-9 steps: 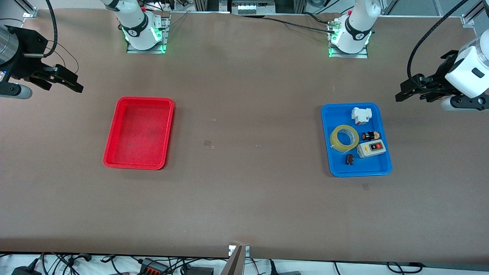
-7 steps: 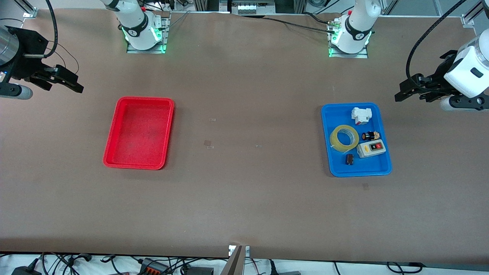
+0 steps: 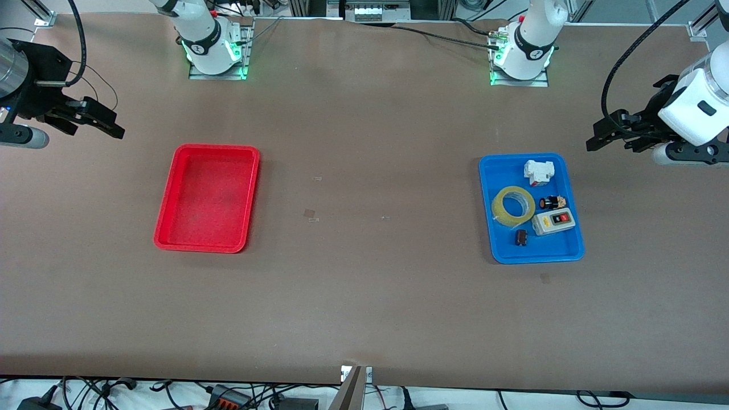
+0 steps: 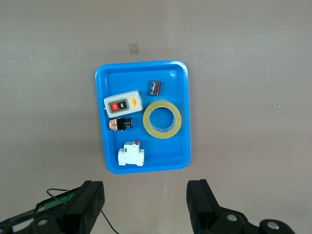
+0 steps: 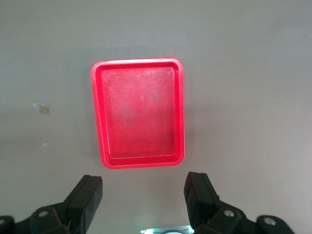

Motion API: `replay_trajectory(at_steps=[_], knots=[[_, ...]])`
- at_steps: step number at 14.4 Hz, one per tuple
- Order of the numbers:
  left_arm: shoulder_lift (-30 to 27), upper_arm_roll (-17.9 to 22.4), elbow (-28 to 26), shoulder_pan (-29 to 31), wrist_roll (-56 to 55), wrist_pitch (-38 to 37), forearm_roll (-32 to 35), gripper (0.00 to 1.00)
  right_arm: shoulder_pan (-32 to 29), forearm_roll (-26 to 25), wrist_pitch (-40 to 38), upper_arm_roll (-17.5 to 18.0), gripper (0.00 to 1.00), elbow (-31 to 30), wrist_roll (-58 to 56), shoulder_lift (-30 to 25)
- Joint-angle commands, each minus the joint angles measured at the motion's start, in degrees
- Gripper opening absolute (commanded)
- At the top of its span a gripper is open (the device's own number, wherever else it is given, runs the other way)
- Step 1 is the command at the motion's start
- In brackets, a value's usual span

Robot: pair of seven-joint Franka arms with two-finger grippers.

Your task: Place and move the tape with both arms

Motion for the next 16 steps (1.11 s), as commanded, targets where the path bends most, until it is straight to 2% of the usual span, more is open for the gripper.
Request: replay_trajectory(at_steps=[1, 3, 6, 9, 11, 13, 16], knots=[[1.09, 0.35, 2.10, -0.12, 1.19, -1.30, -0.63, 1.00, -0.47, 0.73, 0.07, 0.23, 0.99, 0.22, -1.02, -0.18], [1.79, 0.35, 2.02, -0.21, 1.11, -1.30, -0.63, 1.00, -0.47, 0.73, 0.07, 0.23, 0.99, 0.31, -1.02, -0.18], [6.26, 0.35, 1.93, -0.21, 0.49, -2.35, -0.89, 1.00, -0.64, 0.37, -0.37, 0.14, 0.99, 0.31, -1.11, -0.27], [7.59, 0.35, 1.23, 0.05, 1.28, -3.14, -0.89, 1.00, -0.65, 0.46, -0.37, 0.14, 0.99, 0.22, -1.11, -0.18], [10.48, 0.35, 0.88, -0.21, 1.37, -2.27, -0.80, 1.00, -0.65, 0.73, 0.07, 0.14, 0.99, 0.22, -1.11, -0.09], [13.56, 0.35, -0.08, -0.04, 1.11, 1.32, -1.15, 1.00, -0.56, 0.81, 0.16, 0.14, 0.99, 0.31, -1.11, 0.26], [13.58, -0.08, -8.14, -0.03, 1.19, 10.26, -1.77, 1.00, -0.38, 0.81, 0.16, 0.14, 0.99, 0.31, -1.02, 0.44]])
